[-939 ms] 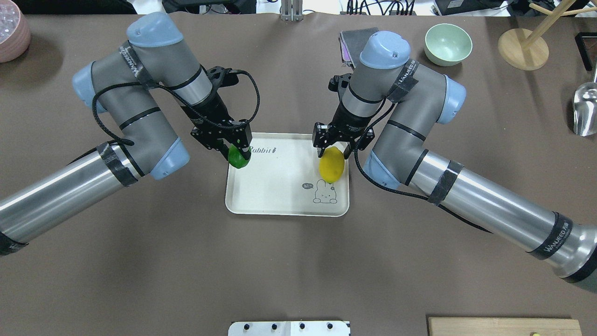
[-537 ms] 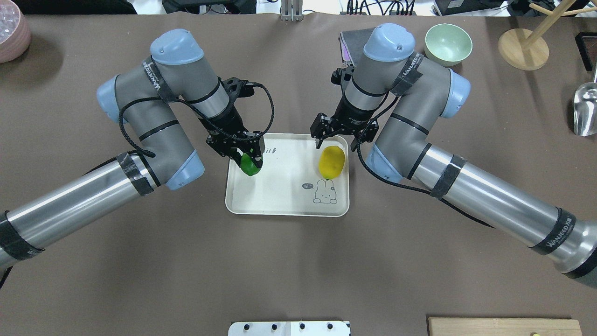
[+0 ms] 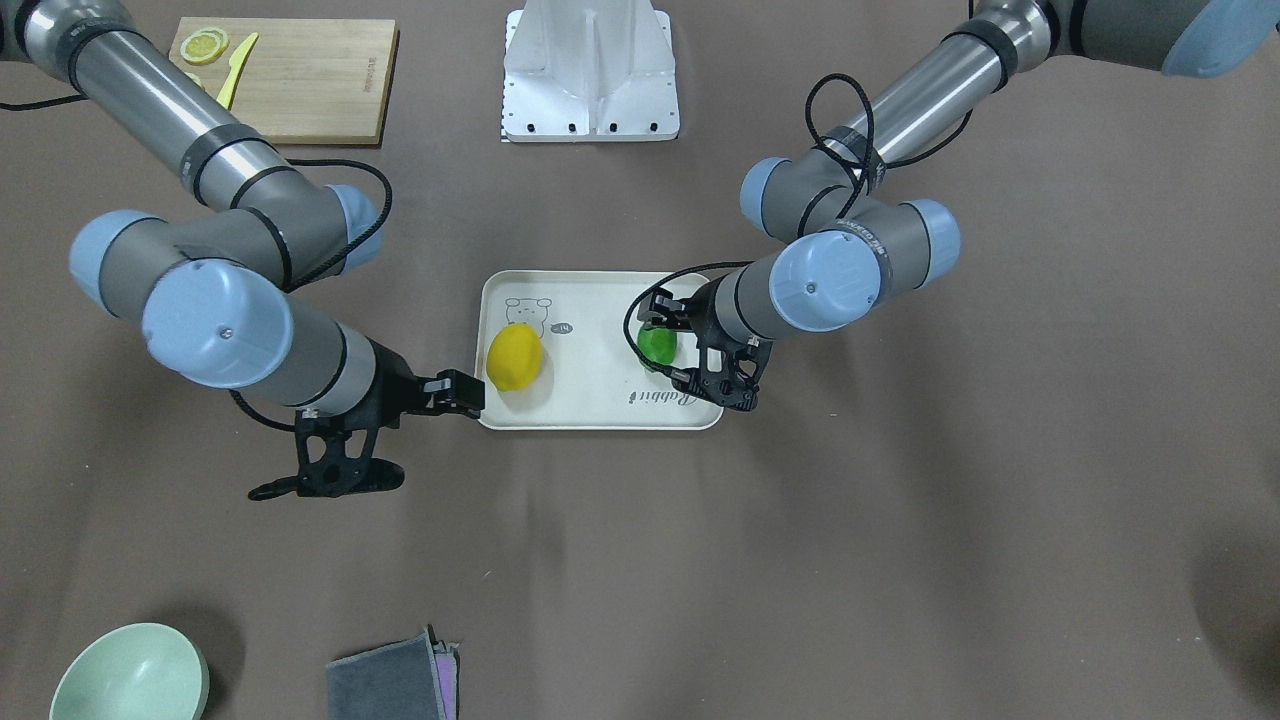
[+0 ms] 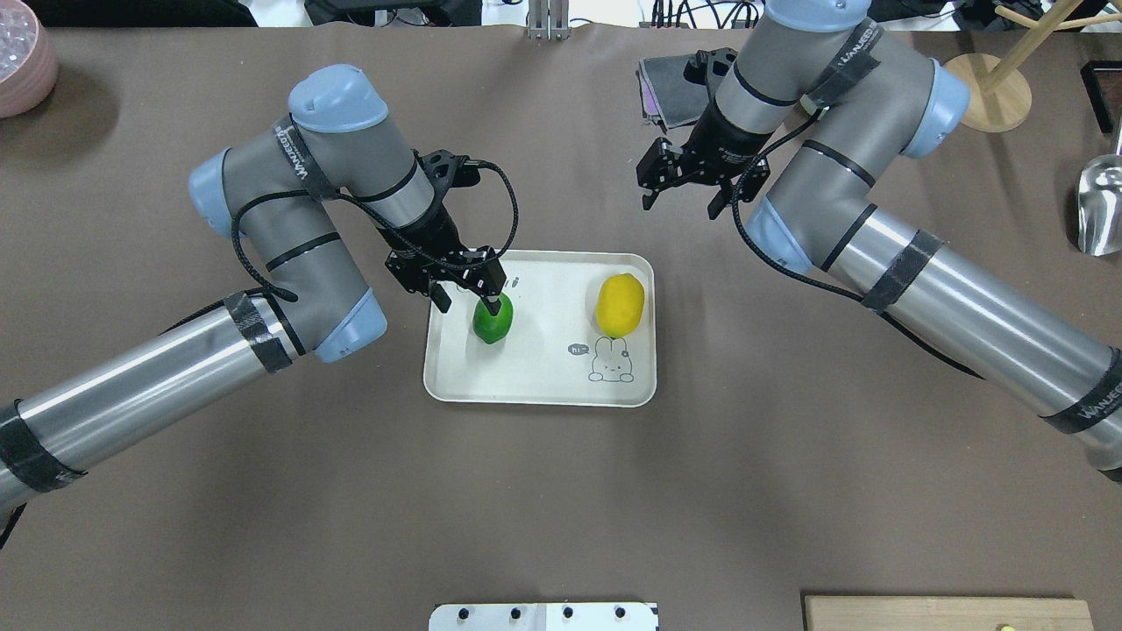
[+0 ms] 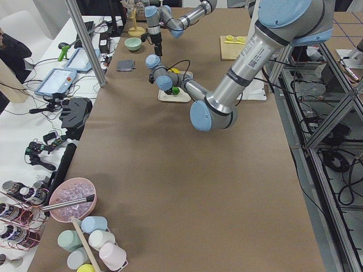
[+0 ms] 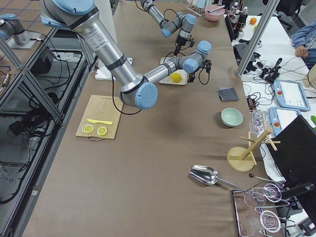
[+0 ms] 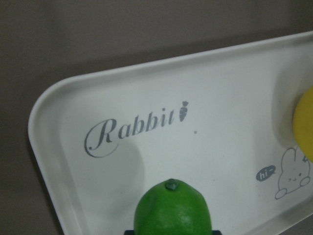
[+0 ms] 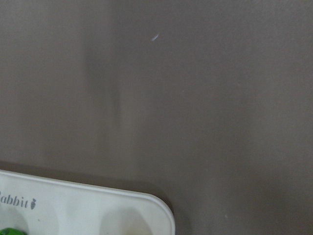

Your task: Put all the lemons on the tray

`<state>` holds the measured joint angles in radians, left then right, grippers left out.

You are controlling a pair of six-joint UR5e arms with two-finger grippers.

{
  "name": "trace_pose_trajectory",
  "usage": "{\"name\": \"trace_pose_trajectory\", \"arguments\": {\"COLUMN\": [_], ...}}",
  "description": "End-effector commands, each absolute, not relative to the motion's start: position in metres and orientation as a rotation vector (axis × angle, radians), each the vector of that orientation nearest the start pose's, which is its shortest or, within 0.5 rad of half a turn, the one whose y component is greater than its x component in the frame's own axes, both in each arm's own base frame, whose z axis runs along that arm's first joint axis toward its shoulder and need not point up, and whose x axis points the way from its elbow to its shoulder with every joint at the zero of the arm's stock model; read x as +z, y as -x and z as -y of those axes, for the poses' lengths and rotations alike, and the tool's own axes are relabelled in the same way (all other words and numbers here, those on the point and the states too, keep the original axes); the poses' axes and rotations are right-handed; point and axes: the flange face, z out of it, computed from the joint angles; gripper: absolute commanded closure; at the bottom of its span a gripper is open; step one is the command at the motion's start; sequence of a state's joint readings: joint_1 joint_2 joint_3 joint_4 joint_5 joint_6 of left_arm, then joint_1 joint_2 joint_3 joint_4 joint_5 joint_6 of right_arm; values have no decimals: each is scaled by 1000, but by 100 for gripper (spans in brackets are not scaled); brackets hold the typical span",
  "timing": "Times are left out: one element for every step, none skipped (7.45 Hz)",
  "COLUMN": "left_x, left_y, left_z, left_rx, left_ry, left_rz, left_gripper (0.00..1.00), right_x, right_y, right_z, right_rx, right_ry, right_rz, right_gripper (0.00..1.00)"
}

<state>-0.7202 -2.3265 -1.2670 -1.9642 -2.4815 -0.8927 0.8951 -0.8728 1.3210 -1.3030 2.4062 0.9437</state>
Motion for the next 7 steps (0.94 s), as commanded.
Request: {"name": "trace_pose_trajectory", "arguments": {"left_x": [268,270,292,323,357,380,398], "left_y": [-529,-514,-474,-429,-389,-354,-322], "left_z": [543,557,588,614,634,647,655], "left_rx": [305,281,203,121,40,-19,-66], "left_ry": [161,145,101,78,60,20,8], "left_rz": [-1140,-1137,-1106,-1075,-1034,-995,-950], "left_gripper": [2,2,2,2,2,2,2], "right_x": [360,385,407,425,458,494,520], "right_y": [354,325,305,293,263,230,211], "right_z": [601,581,567,556,547,543,540], "right_rx": [5,18,39,5,-48,-96,-187], "right_ry": [156,173,179,164,128,92,49], "right_rz": [1020,1017,1005,1000,984,962,944], "right_gripper": [1,1,1,0,0,0,0]}}
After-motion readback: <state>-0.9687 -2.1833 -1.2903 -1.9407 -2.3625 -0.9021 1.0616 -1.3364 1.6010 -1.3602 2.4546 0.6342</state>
